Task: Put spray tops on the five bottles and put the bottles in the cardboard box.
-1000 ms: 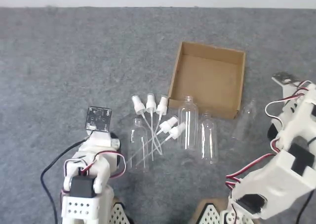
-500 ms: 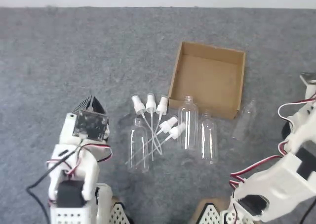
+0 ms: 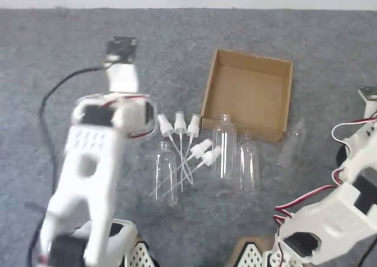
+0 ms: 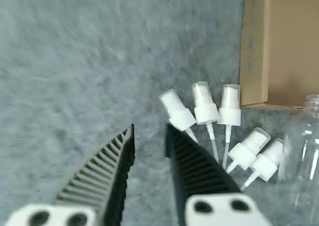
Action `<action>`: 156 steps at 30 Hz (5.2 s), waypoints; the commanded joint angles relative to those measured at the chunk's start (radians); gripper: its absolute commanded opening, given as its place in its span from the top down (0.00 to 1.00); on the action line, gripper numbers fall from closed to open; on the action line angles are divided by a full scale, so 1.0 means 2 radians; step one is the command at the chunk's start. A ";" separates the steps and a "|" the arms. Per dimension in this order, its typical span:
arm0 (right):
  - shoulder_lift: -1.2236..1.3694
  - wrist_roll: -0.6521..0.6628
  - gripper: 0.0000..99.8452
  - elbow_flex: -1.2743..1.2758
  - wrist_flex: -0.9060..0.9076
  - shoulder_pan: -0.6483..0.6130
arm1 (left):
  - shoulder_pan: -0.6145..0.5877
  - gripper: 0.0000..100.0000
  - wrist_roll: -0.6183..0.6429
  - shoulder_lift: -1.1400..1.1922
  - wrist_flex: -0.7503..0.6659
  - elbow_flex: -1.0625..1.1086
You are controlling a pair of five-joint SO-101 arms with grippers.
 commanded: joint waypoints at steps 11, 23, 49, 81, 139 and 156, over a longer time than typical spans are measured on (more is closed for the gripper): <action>-0.006 -0.005 0.93 -0.028 -0.012 -0.003 | 0.023 0.85 0.119 0.196 -0.121 -0.035; -0.005 -0.005 0.93 -0.028 -0.012 -0.003 | 0.023 0.86 0.120 0.262 -0.160 -0.036; -0.010 -0.004 0.93 -0.030 -0.010 -0.003 | 0.060 0.94 0.144 0.267 -0.160 -0.048; -0.169 -0.150 0.93 -0.236 0.146 -0.247 | -0.051 0.99 0.099 0.260 0.300 -0.891; -0.650 -0.270 0.99 0.460 -0.402 -0.816 | -0.025 0.99 0.128 -0.222 0.061 -0.237; -0.650 -0.342 0.99 0.462 -0.409 -0.784 | 0.009 0.99 0.027 -0.281 0.062 -0.106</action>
